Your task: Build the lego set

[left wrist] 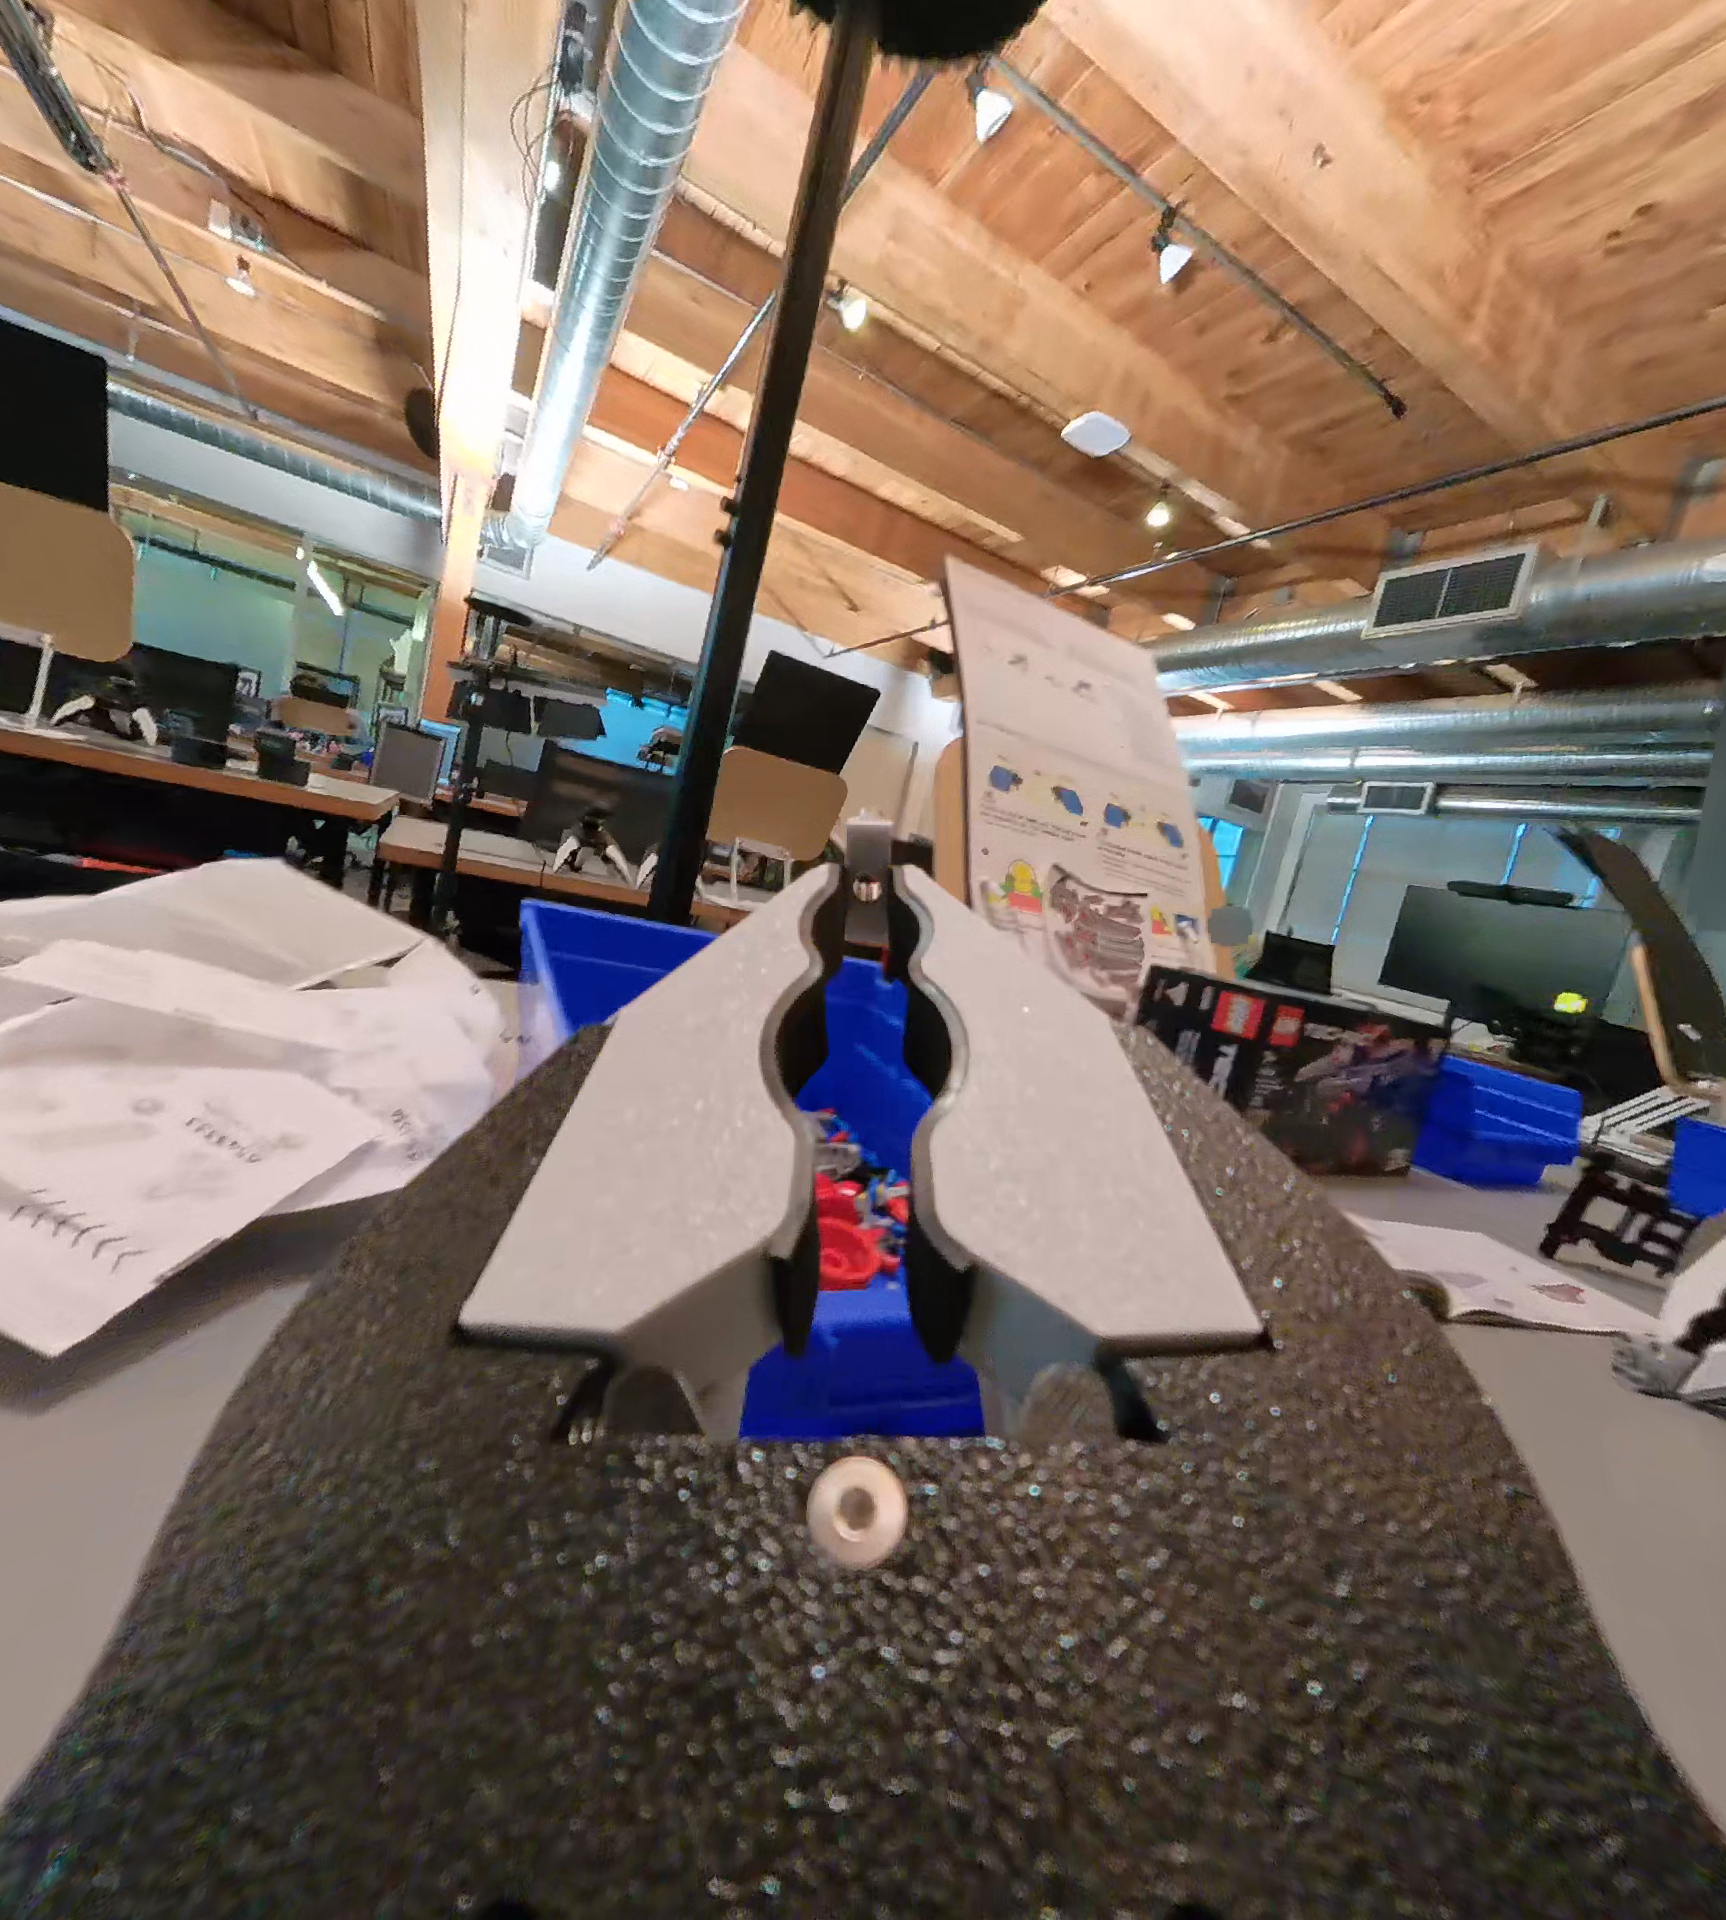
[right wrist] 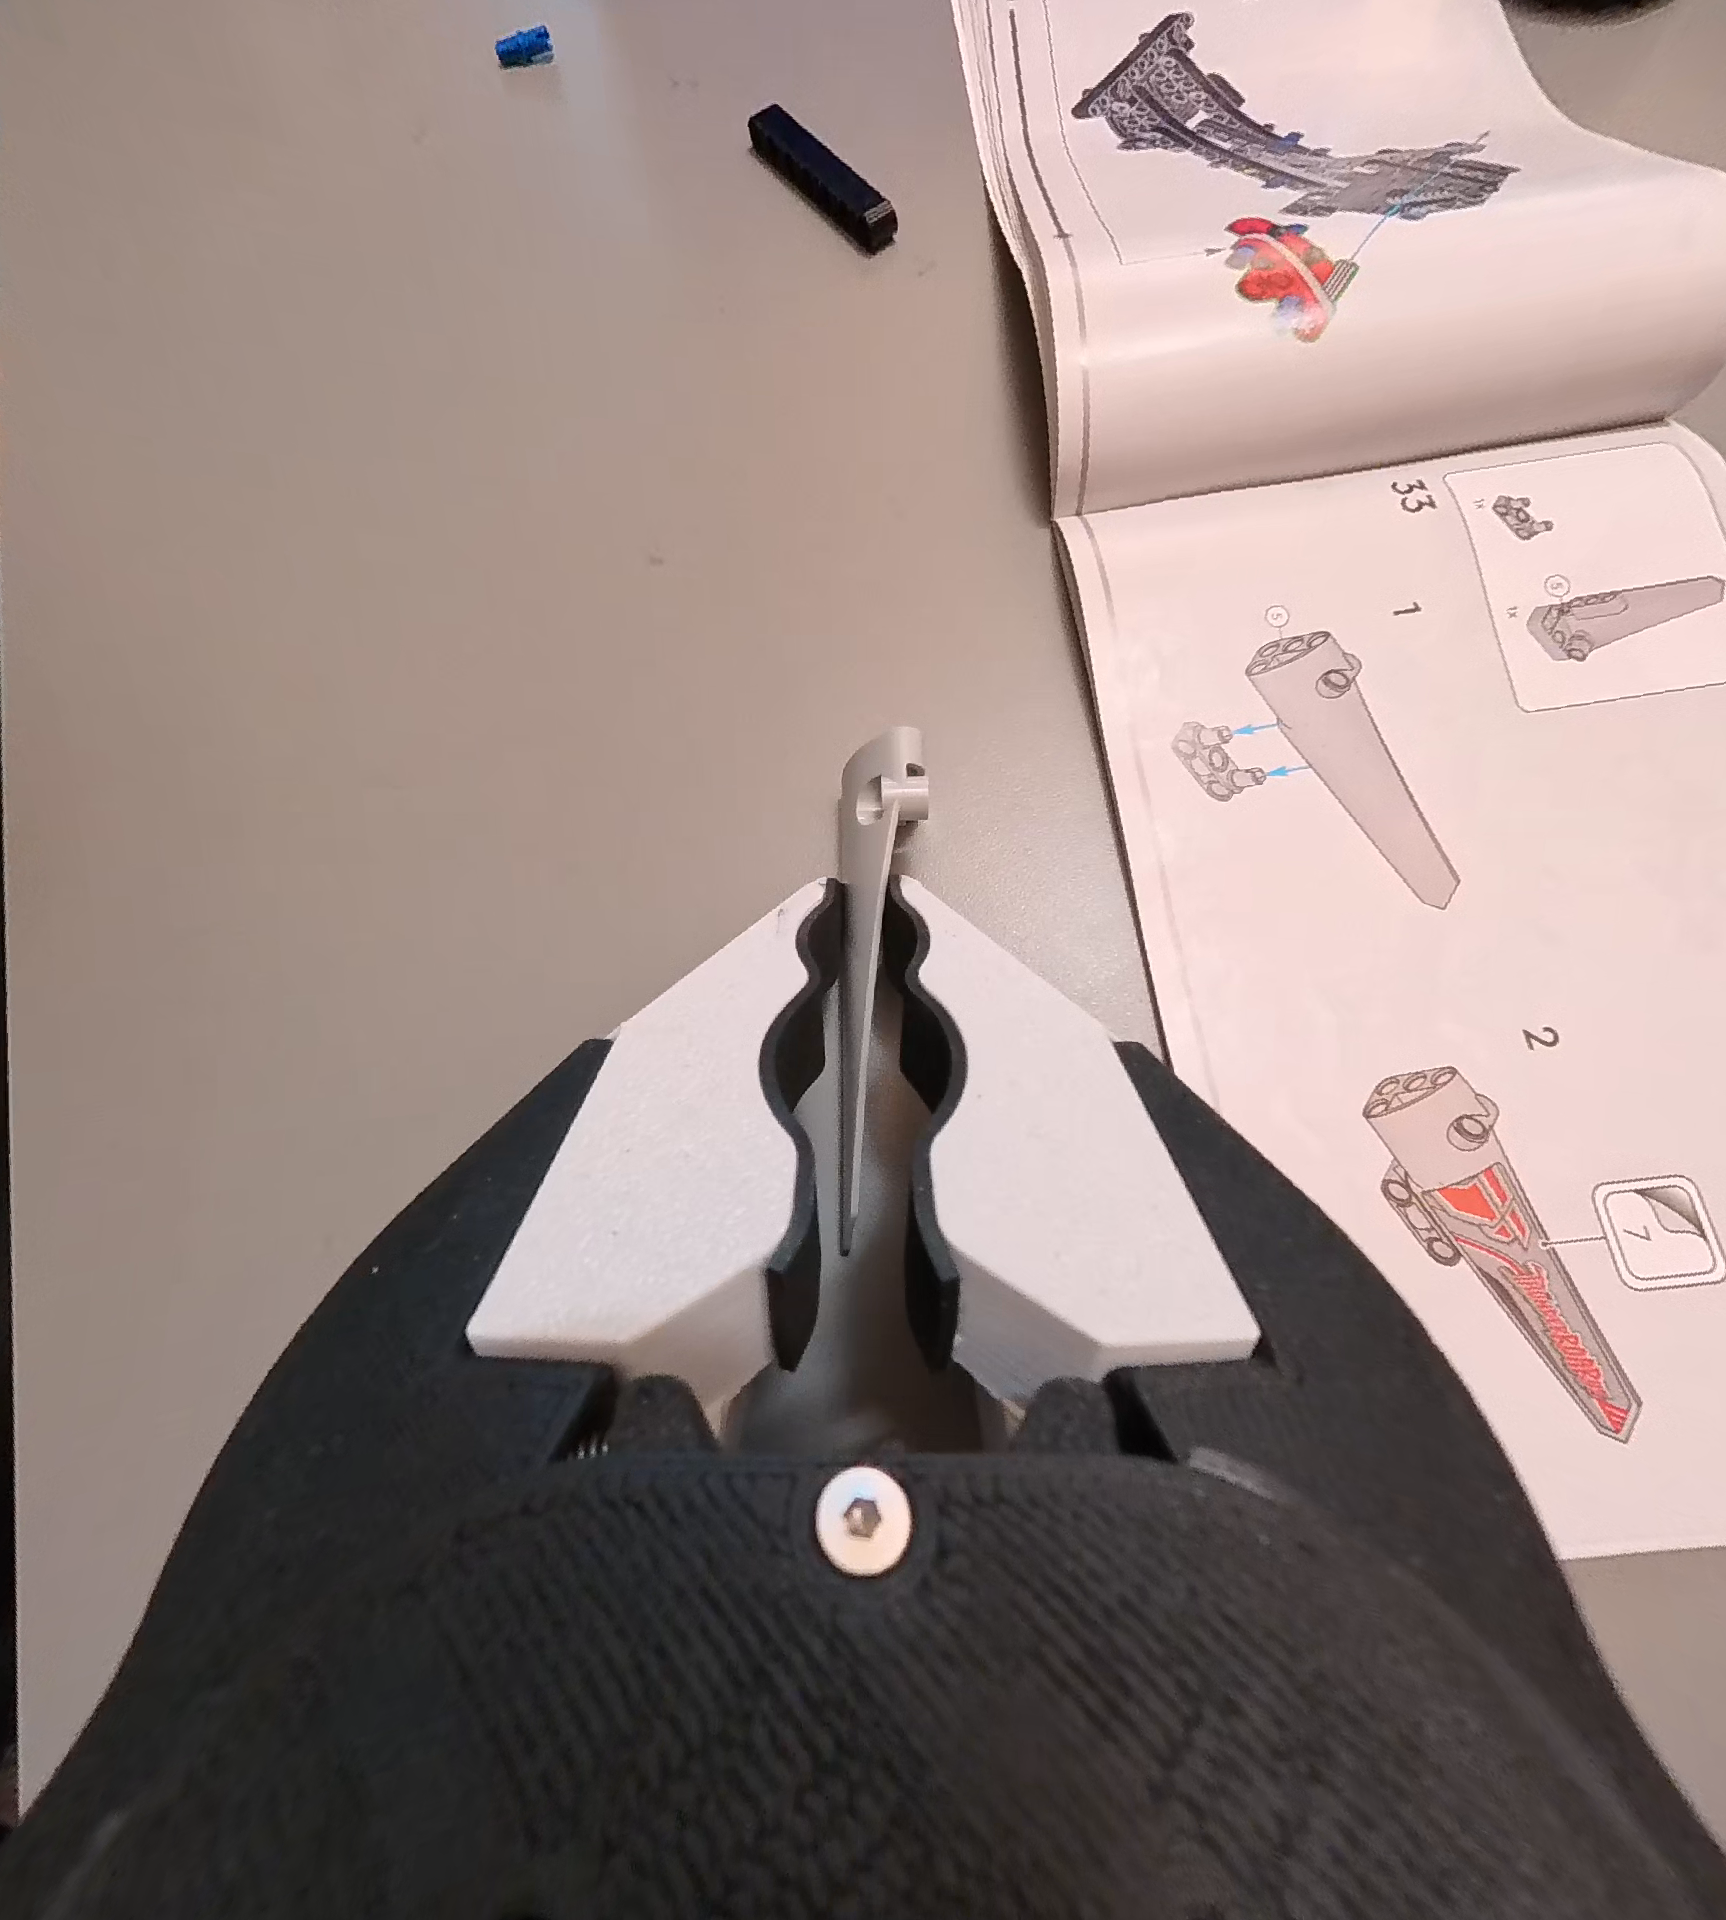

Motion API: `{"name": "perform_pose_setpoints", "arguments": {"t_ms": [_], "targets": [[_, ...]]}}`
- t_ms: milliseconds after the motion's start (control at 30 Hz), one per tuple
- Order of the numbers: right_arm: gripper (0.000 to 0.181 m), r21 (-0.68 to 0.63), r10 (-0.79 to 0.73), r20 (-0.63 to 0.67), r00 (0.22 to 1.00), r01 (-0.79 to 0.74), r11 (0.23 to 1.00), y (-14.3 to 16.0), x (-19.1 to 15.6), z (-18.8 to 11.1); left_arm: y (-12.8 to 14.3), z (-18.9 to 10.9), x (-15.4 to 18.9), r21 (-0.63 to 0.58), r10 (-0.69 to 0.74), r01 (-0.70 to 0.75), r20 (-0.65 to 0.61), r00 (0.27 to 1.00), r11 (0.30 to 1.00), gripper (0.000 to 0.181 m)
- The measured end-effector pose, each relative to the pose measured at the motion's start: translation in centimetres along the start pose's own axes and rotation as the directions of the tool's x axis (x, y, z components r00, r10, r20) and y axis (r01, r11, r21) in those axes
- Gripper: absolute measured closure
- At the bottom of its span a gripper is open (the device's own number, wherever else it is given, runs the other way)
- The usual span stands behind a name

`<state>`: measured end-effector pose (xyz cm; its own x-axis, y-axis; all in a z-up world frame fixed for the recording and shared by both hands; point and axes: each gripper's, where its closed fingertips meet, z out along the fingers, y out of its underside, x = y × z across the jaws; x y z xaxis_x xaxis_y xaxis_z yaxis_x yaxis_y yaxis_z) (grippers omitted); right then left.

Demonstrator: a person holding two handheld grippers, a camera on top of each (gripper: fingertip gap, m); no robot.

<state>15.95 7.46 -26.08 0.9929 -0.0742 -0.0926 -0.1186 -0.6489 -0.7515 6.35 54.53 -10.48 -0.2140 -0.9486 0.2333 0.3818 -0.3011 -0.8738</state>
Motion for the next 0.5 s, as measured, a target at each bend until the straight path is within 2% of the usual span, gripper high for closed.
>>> {"name": "perform_pose_setpoints", "arguments": {"t_ms": [100, 200, 333, 433, 500], "targets": [[0.176, -0.001, -0.009, -0.008, 1.0, 0.009, 1.0, 0.0, 0.0, 0.0, 0.9, 0.3, -2.7, -0.048, -0.005, 0.007, 0.044, 0.999, 0.999, 0.177], [0.176, -0.001, -0.013, -0.011, 1.0, 0.012, 1.0, 0.0, 0.0, 0.0, -0.1, 0.0, -4.9, -0.058, 0.066, -0.061, 0.087, 0.994, 0.996, 0.177], [0.176, -0.001, -0.009, -0.008, 1.0, 0.009, 1.0, 0.0, 0.0, 0.0, -1.8, -1.6, -7.7, -0.029, 0.086, -0.083, 0.159, 0.984, 0.996, 0.176], [0.176, -0.001, -0.008, -0.006, 1.0, 0.008, 1.0, 0.0, 0.0, 0.0, -4.3, -2.7, -6.2, 0.085, 0.057, -0.071, 0.155, 0.986, 0.994, 0.177], [0.176, -0.001, -0.008, -0.007, 1.0, 0.008, 1.0, 0.0, 0.0, 0.0, -4.1, -2.6, -3.9, 0.087, 0.063, -0.074, 0.121, 0.991, 0.993, 0.177]]}}
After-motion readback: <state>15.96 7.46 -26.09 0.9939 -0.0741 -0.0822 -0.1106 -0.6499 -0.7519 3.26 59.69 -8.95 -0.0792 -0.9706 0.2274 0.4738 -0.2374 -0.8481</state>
